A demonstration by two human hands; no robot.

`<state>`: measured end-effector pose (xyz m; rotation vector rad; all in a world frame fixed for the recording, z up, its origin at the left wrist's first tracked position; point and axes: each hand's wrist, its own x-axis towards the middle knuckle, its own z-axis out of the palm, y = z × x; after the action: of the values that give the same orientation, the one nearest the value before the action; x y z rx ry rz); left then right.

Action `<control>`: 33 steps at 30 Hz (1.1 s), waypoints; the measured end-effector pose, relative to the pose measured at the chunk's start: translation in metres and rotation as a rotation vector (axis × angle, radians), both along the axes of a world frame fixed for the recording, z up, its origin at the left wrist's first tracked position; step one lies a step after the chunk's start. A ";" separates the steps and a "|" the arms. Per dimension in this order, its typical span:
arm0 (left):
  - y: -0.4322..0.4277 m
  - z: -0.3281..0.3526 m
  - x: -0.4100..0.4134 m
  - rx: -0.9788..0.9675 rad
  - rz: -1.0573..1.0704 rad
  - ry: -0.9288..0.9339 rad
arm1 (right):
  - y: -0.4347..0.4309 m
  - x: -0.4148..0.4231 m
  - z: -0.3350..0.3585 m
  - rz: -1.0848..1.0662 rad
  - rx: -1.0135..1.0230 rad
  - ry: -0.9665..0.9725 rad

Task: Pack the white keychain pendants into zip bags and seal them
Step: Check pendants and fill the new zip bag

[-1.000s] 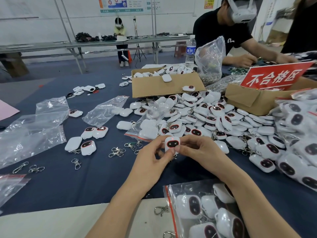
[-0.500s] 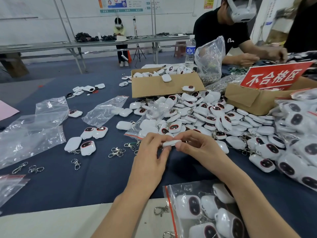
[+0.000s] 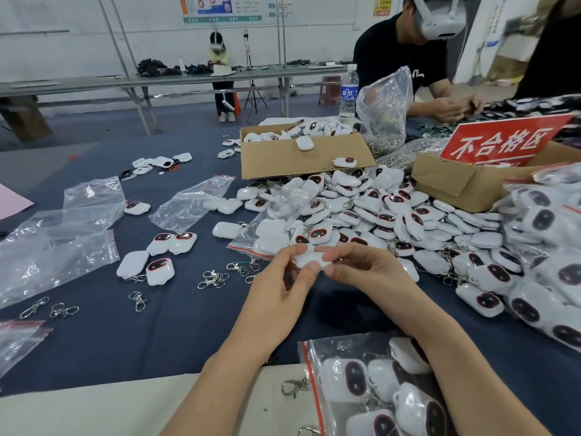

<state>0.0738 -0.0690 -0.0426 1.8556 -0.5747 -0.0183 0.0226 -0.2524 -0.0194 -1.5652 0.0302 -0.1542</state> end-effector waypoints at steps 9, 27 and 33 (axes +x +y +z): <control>0.000 -0.003 0.002 0.056 -0.053 -0.004 | 0.004 0.004 -0.002 -0.012 -0.045 0.015; -0.001 -0.002 0.004 0.020 -0.045 -0.022 | 0.005 0.001 0.000 -0.071 0.043 -0.020; -0.001 0.000 0.001 -0.069 -0.009 0.029 | 0.005 0.000 0.001 0.071 0.055 -0.034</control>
<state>0.0747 -0.0697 -0.0422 1.7831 -0.5569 -0.0317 0.0227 -0.2472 -0.0181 -1.5066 -0.0476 -0.1225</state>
